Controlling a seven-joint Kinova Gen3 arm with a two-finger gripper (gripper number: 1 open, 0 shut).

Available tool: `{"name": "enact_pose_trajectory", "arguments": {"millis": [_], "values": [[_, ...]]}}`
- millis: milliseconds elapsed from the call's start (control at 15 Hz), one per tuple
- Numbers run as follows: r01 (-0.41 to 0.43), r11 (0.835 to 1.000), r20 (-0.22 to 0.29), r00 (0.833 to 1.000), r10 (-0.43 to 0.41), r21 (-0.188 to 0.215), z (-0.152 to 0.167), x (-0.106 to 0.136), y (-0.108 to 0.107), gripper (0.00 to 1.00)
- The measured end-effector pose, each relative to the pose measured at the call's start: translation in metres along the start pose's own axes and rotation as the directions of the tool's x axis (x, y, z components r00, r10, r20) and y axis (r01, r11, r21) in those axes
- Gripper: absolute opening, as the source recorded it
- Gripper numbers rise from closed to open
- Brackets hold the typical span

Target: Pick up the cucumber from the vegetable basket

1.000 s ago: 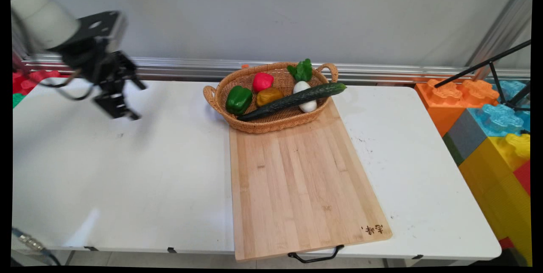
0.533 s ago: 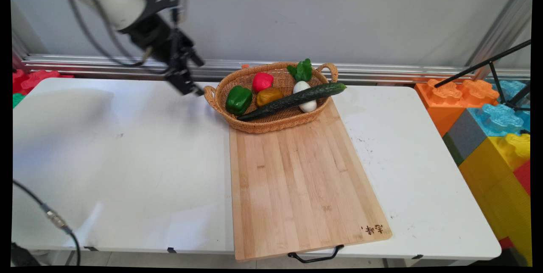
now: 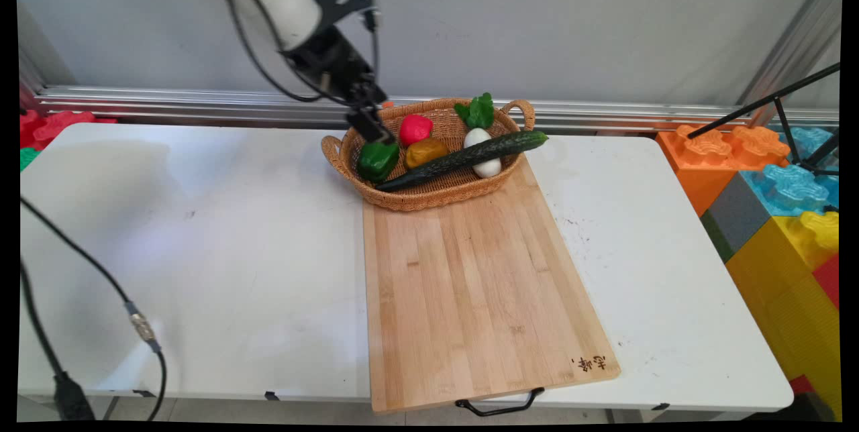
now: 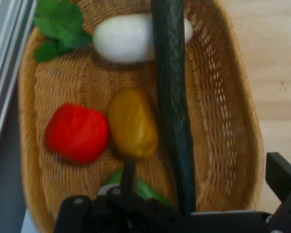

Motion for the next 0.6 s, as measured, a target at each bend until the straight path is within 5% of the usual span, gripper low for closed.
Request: {"name": "enact_pose_trajectory", "arguments": {"millis": [600], "values": [[0.019,0.999,-0.04,0.999,-0.021,-0.045,0.117,0.027,-0.027,1.0]]}}
